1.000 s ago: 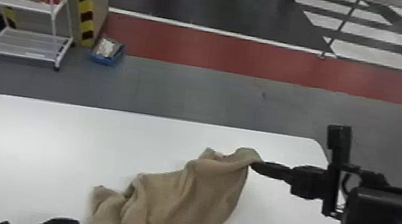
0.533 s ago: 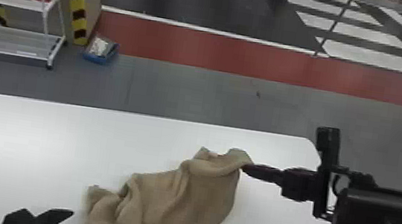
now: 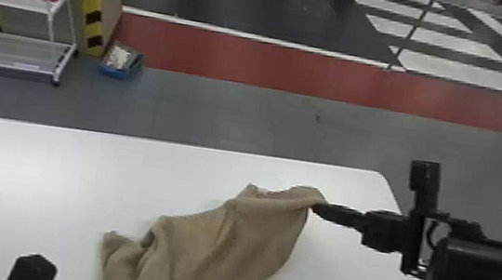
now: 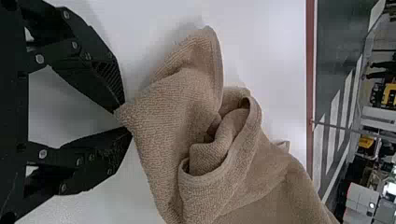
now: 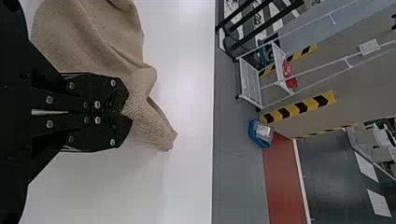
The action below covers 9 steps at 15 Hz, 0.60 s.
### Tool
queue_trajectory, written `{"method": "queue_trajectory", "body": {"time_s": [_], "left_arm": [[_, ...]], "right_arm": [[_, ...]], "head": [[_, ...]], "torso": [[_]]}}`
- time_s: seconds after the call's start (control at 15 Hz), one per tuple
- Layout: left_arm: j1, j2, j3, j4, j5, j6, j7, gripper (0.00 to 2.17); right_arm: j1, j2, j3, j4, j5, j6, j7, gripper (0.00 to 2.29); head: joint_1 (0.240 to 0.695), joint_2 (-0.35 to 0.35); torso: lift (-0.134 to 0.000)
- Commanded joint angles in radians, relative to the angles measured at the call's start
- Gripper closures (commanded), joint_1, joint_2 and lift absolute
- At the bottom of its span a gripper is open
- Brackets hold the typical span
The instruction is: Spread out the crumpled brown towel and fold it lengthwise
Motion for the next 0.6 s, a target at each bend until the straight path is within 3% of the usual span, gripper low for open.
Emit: {"method": "queue_trajectory", "body": {"time_s": [0.0,0.2,0.4,0.53], "left_arm": [[0.067,-0.002,0.031,-0.125,0.046,-0.035,-0.005,2.14],[0.125,-0.002,0.038,-0.225,0.169,-0.14,-0.096,2.14],[0.128,-0.002,0.038,-0.255,0.189,-0.127,-0.151,2.14],[0.13,-0.002,0.1,-0.298,0.195,-0.1,-0.175,2.14]], "right_arm": [[-0.005,-0.004,-0.027,-0.002,-0.009,0.003,0.0,1.8],[-0.006,-0.005,-0.057,0.003,-0.014,0.0,0.005,1.8],[-0.006,-0.007,-0.072,0.012,-0.014,-0.007,0.005,1.8],[-0.006,-0.008,-0.092,0.016,-0.014,-0.013,0.007,1.8]], "head": [[0.695,-0.222],[0.695,-0.232],[0.695,-0.276],[0.695,-0.291]], "torso": [[0.0],[0.0],[0.0],[0.0]]}}
